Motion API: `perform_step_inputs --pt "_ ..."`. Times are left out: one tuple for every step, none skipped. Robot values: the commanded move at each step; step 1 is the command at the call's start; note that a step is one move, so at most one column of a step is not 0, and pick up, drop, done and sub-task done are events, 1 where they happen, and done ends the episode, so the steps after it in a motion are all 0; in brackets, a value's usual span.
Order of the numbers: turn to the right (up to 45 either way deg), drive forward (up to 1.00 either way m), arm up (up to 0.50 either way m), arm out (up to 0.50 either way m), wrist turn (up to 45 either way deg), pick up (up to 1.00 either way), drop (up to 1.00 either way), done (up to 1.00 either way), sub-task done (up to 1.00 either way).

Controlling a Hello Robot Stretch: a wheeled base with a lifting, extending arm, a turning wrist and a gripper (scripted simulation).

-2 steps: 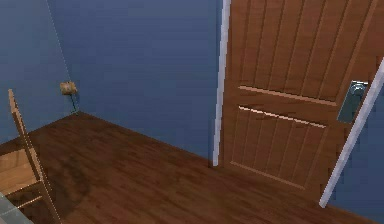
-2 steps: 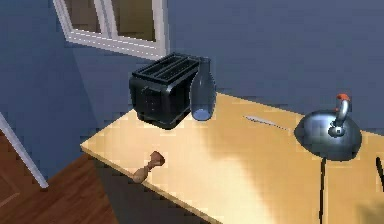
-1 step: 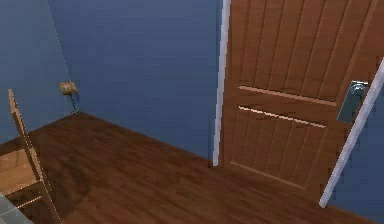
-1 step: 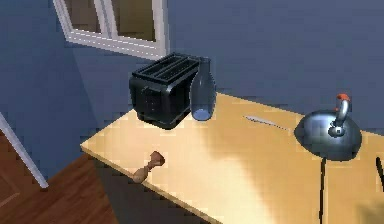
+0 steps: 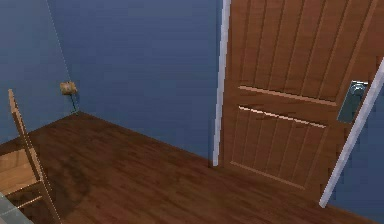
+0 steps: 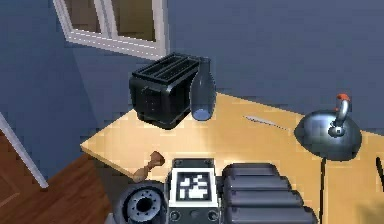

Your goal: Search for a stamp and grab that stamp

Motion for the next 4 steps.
perform_step_inputs --pt "0.0 0.0 0.0 0.12 0.0 0.0 0.0 0.0 0.0" --pt "0.0 0.0 0.0 0.0 45.0 0.0 0.0 0.0 0.0" --pt "0.0 0.0 0.0 0.0 45.0 0.0 0.0 0.0 0.0" --pt "0.0 0.0 0.0 0.0 45.0 0.0 0.0 0.0 0.0"
